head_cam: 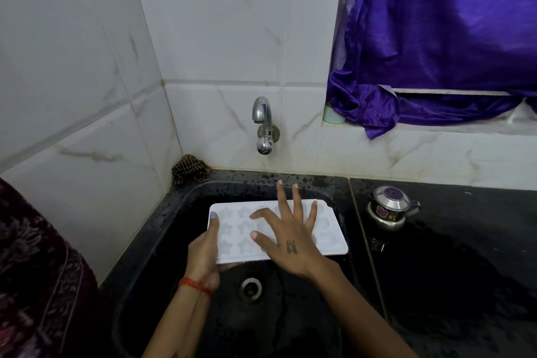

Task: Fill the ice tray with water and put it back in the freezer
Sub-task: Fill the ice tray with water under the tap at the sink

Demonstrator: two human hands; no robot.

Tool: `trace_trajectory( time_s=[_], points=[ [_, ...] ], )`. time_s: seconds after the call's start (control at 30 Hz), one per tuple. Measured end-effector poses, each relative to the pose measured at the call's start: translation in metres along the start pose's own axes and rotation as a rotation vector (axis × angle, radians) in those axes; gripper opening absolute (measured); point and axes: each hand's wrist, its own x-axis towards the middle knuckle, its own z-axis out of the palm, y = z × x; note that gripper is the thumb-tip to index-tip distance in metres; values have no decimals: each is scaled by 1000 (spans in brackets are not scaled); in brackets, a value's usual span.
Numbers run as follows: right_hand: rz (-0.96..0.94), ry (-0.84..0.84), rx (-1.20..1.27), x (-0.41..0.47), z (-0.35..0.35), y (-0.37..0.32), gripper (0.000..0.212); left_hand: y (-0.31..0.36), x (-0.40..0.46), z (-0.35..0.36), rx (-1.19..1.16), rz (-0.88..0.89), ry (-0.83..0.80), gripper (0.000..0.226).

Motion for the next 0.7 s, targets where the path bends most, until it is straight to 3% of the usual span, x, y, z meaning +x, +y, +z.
trace_trajectory(
  time_s=[0.23, 0.5, 0.7],
  points=[
    [-43, -35, -154, 5, 9, -13, 40, -1, 2, 1, 42, 12, 9, 46],
    [-51, -98, -167, 10, 5, -10, 41, -3, 1, 0, 25, 6, 1, 43],
    [-122, 16, -306, 7, 2, -9, 43, -5, -1, 1, 29, 6, -13, 44]
  ],
)
